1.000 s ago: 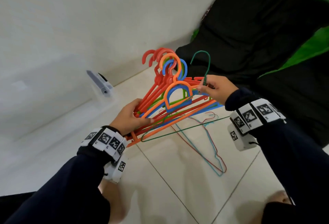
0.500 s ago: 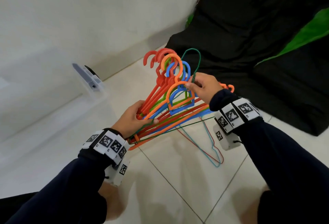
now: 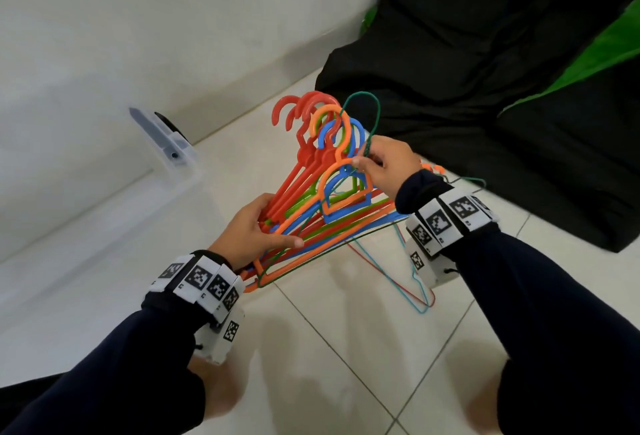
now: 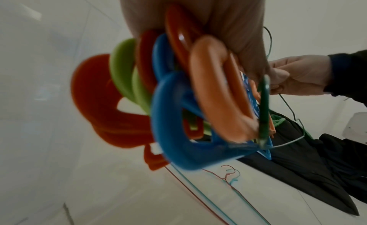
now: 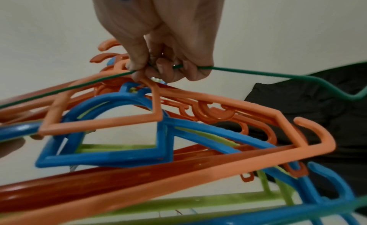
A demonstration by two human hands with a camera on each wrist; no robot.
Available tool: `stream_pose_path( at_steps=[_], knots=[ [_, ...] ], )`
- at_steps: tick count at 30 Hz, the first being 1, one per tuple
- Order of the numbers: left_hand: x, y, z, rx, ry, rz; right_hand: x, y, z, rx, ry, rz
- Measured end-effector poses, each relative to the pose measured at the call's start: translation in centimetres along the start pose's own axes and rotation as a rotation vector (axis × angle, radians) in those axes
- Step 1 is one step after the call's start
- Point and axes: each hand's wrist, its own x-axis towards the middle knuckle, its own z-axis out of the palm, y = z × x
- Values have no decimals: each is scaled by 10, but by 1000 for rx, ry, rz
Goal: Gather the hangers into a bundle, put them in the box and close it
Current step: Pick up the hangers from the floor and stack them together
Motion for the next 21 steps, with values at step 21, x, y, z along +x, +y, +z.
stream_pose_path(
  at_steps=[21],
  knots=[
    [46,-24,9,70,-6,-48,0,107,32,477,601,491]
  ],
)
